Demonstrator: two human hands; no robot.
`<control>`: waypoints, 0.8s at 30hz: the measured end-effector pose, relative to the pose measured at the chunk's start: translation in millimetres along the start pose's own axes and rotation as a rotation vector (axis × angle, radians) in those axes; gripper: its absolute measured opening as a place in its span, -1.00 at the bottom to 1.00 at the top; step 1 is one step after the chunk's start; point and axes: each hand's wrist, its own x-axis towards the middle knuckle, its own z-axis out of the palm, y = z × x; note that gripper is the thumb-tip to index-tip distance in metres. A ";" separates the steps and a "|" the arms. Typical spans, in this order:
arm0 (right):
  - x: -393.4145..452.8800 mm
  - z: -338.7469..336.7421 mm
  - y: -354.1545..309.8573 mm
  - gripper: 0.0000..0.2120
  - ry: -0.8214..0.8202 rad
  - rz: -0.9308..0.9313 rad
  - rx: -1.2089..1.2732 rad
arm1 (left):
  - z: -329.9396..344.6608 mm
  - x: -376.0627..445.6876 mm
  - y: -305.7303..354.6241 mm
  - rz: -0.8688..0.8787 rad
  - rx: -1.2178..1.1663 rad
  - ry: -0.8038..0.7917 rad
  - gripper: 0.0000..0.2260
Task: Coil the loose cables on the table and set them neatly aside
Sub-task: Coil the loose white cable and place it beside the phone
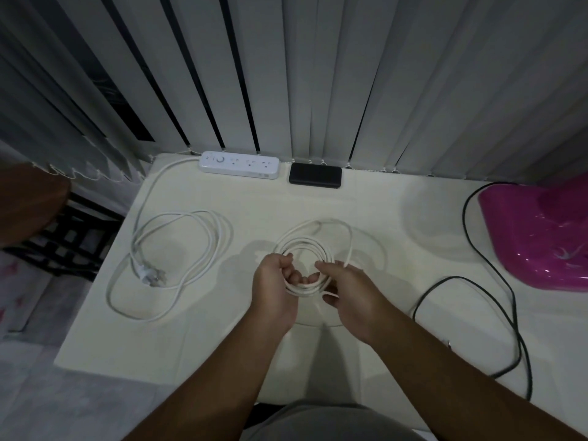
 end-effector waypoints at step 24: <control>-5.9 -1.8 -16.5 -0.87 -0.065 -0.052 -0.062 | 0.6 -10.6 4.0 0.009 0.221 0.044 -0.86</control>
